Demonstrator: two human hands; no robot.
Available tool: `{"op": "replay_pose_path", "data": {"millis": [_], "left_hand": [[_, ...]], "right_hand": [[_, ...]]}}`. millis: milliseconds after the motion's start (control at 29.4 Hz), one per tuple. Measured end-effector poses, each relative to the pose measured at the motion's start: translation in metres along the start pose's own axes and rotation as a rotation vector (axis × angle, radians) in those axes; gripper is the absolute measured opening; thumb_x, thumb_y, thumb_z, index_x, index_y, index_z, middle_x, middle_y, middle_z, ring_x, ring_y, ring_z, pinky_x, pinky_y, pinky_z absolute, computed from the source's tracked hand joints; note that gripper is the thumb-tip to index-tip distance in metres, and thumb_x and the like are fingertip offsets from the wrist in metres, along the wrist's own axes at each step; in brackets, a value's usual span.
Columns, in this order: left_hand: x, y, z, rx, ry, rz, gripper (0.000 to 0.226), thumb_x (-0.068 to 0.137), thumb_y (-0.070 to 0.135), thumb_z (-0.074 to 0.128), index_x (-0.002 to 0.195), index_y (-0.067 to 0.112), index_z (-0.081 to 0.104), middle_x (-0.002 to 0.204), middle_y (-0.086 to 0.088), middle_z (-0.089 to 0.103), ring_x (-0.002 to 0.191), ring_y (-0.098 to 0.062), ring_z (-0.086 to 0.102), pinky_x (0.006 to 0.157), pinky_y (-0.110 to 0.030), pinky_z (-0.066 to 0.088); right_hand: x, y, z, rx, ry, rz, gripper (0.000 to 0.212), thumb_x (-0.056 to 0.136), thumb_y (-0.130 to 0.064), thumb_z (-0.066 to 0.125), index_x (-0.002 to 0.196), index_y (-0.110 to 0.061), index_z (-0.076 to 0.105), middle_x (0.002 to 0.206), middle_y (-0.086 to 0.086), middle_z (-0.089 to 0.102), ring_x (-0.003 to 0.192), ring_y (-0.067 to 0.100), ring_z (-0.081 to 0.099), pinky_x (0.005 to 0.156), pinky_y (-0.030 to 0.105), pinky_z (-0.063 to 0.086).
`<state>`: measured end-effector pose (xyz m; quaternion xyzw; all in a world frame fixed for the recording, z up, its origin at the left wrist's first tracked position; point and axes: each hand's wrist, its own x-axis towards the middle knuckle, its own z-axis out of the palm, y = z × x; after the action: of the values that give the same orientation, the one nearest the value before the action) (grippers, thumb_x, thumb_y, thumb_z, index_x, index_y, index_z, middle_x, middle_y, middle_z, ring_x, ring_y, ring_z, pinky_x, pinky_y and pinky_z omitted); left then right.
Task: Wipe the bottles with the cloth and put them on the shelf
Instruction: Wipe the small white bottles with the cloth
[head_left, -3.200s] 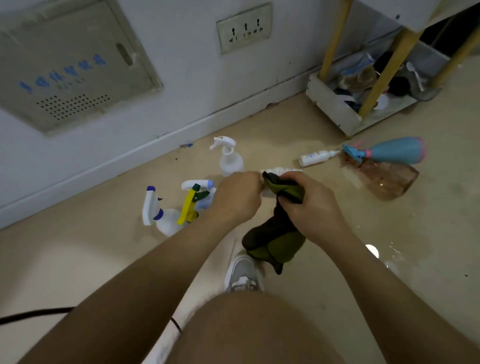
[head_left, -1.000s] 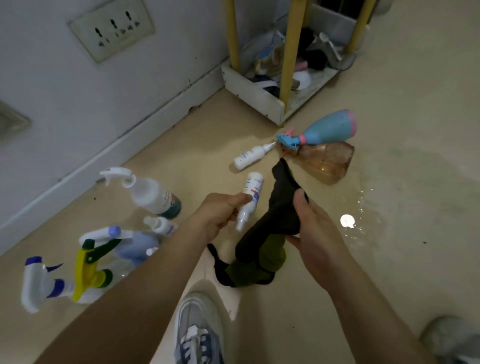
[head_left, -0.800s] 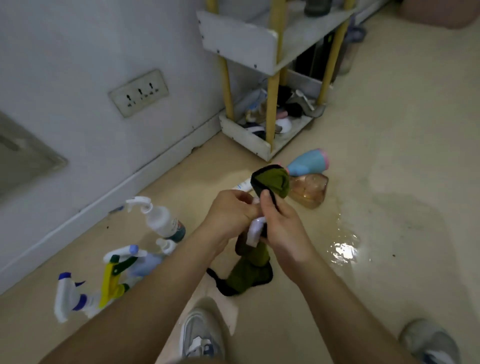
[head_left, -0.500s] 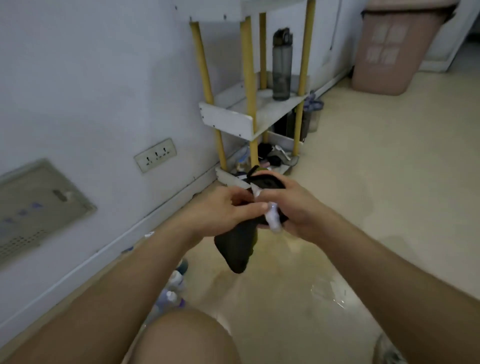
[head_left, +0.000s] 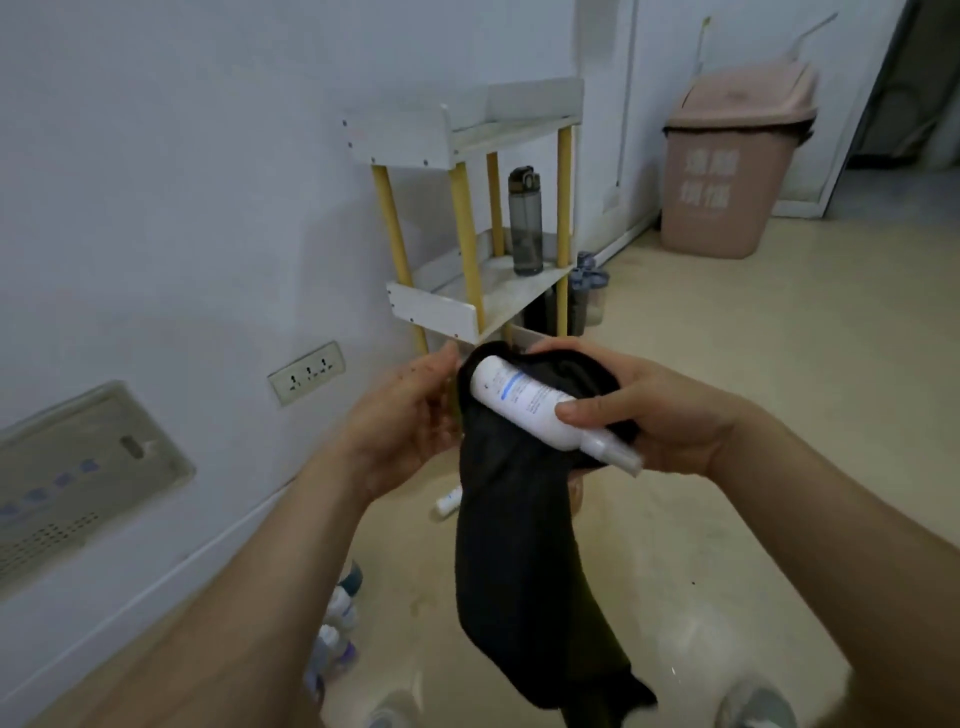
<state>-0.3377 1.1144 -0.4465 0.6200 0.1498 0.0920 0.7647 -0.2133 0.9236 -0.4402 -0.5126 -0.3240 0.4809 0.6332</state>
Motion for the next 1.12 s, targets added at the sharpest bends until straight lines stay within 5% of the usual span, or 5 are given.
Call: {"op": "replay_pose_path", "data": {"millis": [102,306,579,919,1123], "left_hand": [[0.001,-0.005,-0.007,0.019,0.112,0.042,0.032,0.095,0.028,0.055,0.065,0.018,0.06,0.064,0.003,0.056,0.061,-0.01,0.054,0.062,-0.024,0.047],[0.0,-0.012,-0.015,0.047,0.006,-0.144,0.06,0.08,0.061,0.049,0.121,0.02,0.065,0.118,-0.003,0.07,0.107,-0.02,0.067,0.084,-0.037,0.056],[0.0,-0.011,-0.023,0.073,0.08,-0.158,0.055,0.083,0.056,0.051,0.1,0.005,0.064,0.089,-0.012,0.071,0.077,-0.02,0.071,0.06,-0.029,0.057],[-0.018,-0.021,-0.005,0.059,-0.362,-0.295,0.038,0.055,0.029,0.091,0.084,0.011,0.075,0.081,-0.008,0.073,0.072,-0.016,0.071,0.064,-0.027,0.057],[-0.008,-0.026,0.006,0.325,0.018,-0.049,0.013,0.09,0.012,0.065,0.103,0.008,0.065,0.091,-0.007,0.075,0.084,-0.019,0.072,0.07,-0.025,0.054]], "right_hand": [[0.002,0.009,0.004,-0.014,0.056,0.015,0.046,0.072,-0.001,0.067,0.115,-0.018,0.067,0.111,0.01,0.072,0.094,0.024,0.072,0.066,0.032,0.059],[0.005,0.006,0.0,0.059,-0.058,0.024,0.041,0.076,0.003,0.066,0.111,-0.017,0.072,0.111,0.013,0.072,0.093,0.027,0.072,0.064,0.031,0.059],[0.015,0.002,0.003,-0.152,0.015,-0.026,0.036,0.075,-0.007,0.066,0.112,-0.008,0.068,0.099,0.01,0.073,0.084,0.023,0.073,0.058,0.029,0.058],[0.027,0.003,0.014,-0.355,0.143,-0.085,0.025,0.07,-0.012,0.078,0.093,-0.011,0.069,0.083,0.001,0.072,0.072,0.01,0.071,0.053,0.022,0.054],[0.043,0.024,0.029,-0.256,0.455,-0.137,0.034,0.089,-0.012,0.07,0.121,-0.019,0.061,0.121,0.009,0.064,0.107,0.025,0.066,0.08,0.037,0.06]]}}
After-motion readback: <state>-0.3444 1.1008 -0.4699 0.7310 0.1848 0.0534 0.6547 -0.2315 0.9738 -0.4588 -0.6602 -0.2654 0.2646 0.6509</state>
